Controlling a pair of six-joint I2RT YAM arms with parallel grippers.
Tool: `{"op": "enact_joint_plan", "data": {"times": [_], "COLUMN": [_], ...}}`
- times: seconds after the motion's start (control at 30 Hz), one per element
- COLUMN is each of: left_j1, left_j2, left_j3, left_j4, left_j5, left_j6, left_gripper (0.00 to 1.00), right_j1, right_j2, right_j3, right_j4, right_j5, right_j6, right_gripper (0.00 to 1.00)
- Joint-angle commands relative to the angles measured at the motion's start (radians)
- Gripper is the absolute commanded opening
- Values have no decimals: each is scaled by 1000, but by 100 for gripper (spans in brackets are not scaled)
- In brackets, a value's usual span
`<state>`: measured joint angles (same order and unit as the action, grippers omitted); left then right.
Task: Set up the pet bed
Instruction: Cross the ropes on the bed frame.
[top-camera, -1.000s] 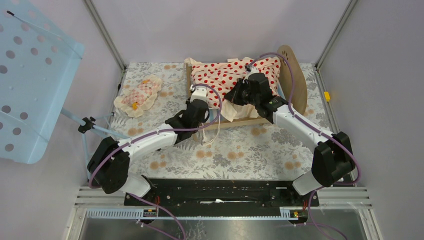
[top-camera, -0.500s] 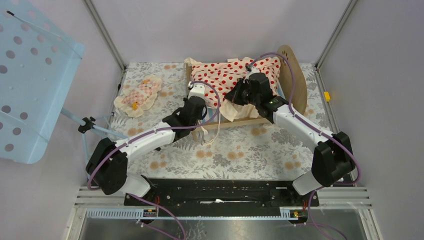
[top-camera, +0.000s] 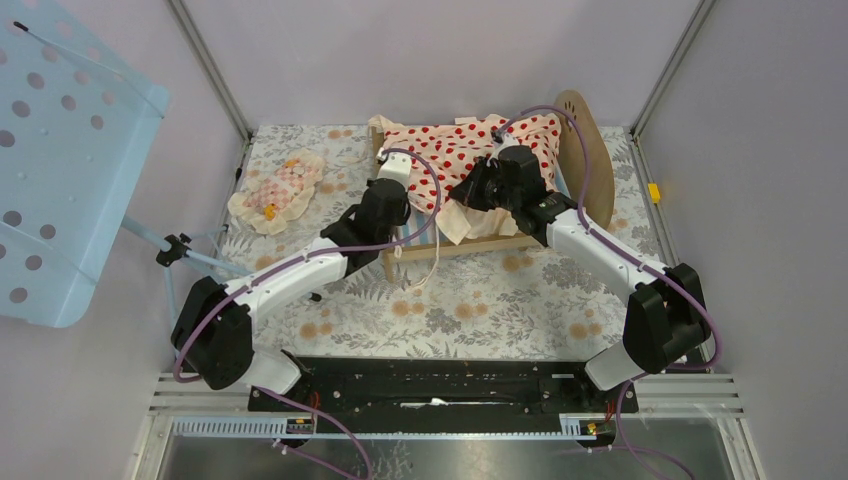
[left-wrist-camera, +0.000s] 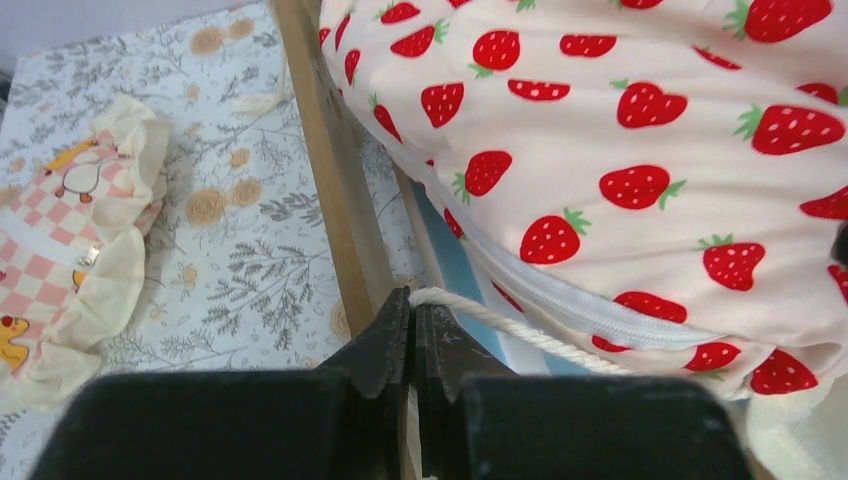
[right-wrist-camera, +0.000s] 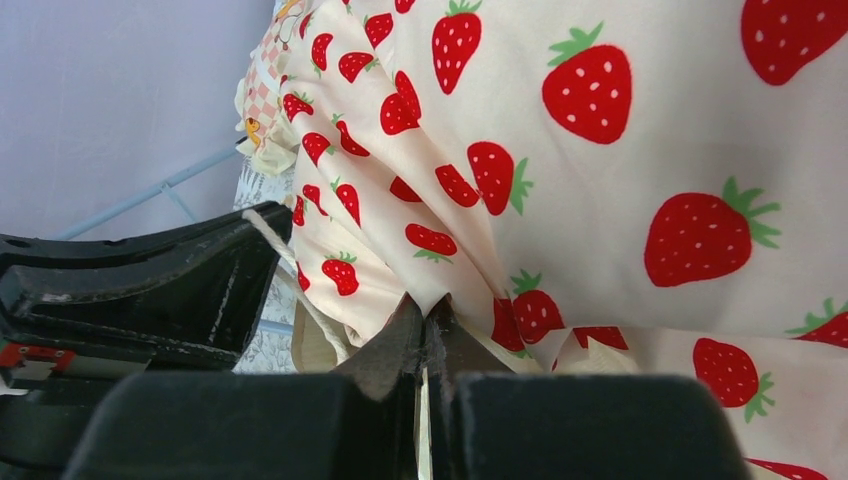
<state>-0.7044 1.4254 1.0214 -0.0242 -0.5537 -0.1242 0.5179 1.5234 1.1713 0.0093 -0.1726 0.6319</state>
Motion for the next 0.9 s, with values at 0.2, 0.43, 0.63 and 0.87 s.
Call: {"op": "enact_joint_plan", "data": {"times": [0.2, 0.43, 0.63, 0.87], "left_j1": [37, 55, 59, 60], "left_j2": [17, 64, 61, 45], "left_j3": [19, 31, 0, -18], "left_j4": [216, 214, 199, 79], "left_j5": [102, 111, 71, 67], "left_j6": [160, 173, 142, 7], "left_gripper": [0, 0, 2, 17], "right_j1": [-13, -15, -16, -16], "right_j2": [8, 19, 24, 27], "right_j3": [-10, -13, -10, -7], "right_j4": [11, 12, 9, 10], "right_j5": [-10, -24, -30, -43], "right_j6": [7, 9, 4, 5], "right_gripper": [0, 0, 0, 0]}}
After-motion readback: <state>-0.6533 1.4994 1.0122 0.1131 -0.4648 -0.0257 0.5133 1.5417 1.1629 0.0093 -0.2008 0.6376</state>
